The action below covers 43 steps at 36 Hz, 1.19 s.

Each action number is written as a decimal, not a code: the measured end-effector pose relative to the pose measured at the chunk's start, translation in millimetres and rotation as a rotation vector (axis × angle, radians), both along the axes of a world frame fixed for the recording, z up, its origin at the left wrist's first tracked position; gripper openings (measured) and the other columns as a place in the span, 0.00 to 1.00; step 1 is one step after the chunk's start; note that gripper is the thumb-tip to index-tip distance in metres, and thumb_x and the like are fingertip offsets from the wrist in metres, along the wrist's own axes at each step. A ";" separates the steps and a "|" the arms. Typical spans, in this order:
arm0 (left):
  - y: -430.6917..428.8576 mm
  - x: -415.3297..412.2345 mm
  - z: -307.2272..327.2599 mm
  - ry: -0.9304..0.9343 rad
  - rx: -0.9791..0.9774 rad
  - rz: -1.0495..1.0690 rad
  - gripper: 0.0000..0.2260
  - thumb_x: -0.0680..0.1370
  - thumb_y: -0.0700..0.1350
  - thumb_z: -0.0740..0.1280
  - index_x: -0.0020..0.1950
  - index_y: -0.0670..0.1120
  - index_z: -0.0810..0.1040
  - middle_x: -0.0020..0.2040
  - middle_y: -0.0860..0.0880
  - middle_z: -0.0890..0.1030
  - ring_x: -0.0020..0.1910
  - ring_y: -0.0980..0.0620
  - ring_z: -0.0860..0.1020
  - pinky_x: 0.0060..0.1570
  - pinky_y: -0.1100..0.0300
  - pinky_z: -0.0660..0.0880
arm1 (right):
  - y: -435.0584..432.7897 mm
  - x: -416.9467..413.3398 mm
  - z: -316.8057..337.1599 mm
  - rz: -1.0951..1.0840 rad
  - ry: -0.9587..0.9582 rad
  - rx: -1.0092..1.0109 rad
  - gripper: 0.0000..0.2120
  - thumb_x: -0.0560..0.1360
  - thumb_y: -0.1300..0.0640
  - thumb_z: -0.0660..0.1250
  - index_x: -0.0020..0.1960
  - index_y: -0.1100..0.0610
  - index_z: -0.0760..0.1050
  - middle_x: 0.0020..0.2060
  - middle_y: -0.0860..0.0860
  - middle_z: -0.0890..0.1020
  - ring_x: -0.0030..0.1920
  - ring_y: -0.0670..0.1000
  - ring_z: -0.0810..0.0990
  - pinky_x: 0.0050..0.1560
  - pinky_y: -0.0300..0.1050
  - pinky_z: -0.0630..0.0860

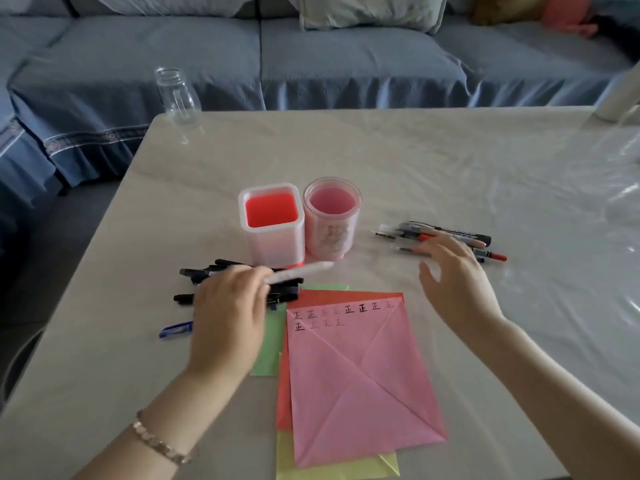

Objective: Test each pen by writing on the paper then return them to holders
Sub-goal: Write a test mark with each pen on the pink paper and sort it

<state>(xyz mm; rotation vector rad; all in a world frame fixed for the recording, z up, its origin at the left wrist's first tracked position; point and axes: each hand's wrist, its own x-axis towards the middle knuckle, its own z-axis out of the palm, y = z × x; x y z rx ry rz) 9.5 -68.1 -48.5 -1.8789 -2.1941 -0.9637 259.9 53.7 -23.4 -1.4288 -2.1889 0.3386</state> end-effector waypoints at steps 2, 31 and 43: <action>-0.4 -15.2 -1.5 0.020 -0.010 0.115 0.09 0.75 0.42 0.59 0.49 0.44 0.78 0.43 0.45 0.78 0.41 0.41 0.77 0.43 0.50 0.69 | 19.2 -0.1 -6.1 -0.044 -0.107 -0.079 0.15 0.71 0.69 0.63 0.56 0.62 0.77 0.57 0.57 0.78 0.61 0.59 0.71 0.59 0.44 0.64; -14.3 40.4 29.5 -0.032 -0.086 -0.413 0.19 0.79 0.50 0.56 0.67 0.41 0.68 0.59 0.44 0.77 0.59 0.50 0.72 0.61 0.60 0.65 | -58.4 -26.3 30.1 0.468 -0.063 0.000 0.08 0.73 0.49 0.64 0.47 0.50 0.79 0.36 0.42 0.79 0.34 0.44 0.71 0.34 0.38 0.71; -25.3 55.4 24.6 -0.447 -0.352 -0.292 0.09 0.81 0.48 0.52 0.45 0.50 0.68 0.32 0.53 0.69 0.30 0.58 0.69 0.30 0.63 0.64 | -88.8 -35.0 20.6 0.195 0.311 -0.019 0.04 0.71 0.56 0.65 0.40 0.49 0.72 0.28 0.46 0.73 0.31 0.44 0.69 0.33 0.33 0.68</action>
